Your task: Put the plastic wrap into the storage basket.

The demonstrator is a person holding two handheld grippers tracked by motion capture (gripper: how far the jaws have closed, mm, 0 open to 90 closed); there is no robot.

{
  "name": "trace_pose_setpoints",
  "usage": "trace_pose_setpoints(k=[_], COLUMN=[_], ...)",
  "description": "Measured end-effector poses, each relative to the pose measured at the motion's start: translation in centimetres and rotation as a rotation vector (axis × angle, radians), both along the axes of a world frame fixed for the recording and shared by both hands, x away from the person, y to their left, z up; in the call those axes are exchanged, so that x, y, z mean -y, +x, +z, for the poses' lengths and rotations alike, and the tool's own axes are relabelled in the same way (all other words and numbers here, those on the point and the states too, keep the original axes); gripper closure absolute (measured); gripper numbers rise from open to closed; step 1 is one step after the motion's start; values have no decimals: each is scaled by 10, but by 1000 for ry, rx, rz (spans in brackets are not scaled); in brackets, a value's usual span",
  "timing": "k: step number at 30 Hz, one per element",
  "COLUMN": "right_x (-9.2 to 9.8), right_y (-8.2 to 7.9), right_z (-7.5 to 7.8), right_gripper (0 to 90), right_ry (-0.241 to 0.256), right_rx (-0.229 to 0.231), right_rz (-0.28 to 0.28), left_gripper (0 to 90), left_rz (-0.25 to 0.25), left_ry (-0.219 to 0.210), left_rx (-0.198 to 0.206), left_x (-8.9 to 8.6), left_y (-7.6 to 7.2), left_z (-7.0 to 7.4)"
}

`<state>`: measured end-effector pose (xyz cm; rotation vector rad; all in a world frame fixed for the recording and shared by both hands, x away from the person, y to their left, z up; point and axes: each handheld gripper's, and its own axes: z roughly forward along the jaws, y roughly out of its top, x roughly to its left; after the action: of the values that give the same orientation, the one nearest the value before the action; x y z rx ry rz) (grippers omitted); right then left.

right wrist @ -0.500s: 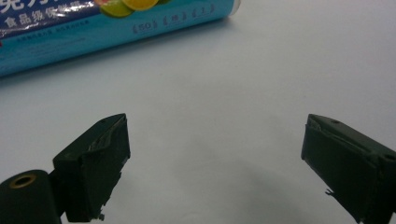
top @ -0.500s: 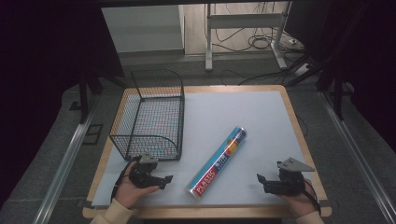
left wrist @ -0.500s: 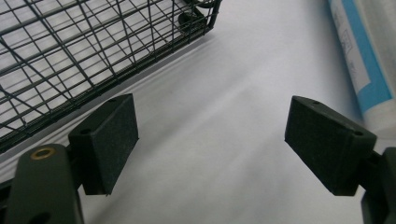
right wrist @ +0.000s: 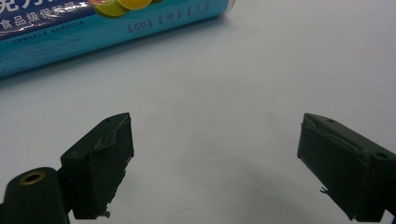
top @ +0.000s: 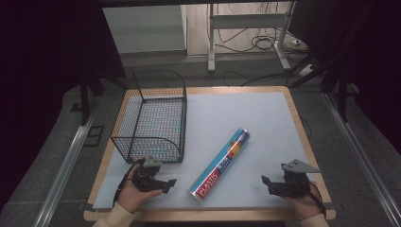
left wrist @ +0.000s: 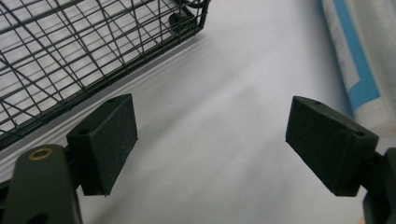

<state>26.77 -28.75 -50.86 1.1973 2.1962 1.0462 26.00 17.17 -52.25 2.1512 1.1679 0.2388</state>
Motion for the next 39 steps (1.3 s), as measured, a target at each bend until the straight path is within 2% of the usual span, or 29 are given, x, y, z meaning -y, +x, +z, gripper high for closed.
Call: trace_pose_setpoints(k=[4, 16, 23, 31, 39], right_x=[0, -1, 0, 3, 3], right_y=[0, 0, -1, 0, 0], right_z=[0, 0, 1, 1, 1], right_gripper=[97, 97, 97, 97, 98], right_ry=[-3, 4, 6, 4, 1], right_rx=[-5, -21, -17, -10, -2], right_rz=[8, 29, 18, 9, 8], left_gripper=[164, 158, 159, 160, 161], left_rz=[-6, -3, -41, -66, -119], left_ry=[-39, -40, -30, -23, -20], left_rx=[-2, 16, 26, 27, 35], left_x=[2, 13, 24, 35, 54], left_y=[0, -4, -6, -5, -5], left_z=[7, 32, 43, 49, 57])
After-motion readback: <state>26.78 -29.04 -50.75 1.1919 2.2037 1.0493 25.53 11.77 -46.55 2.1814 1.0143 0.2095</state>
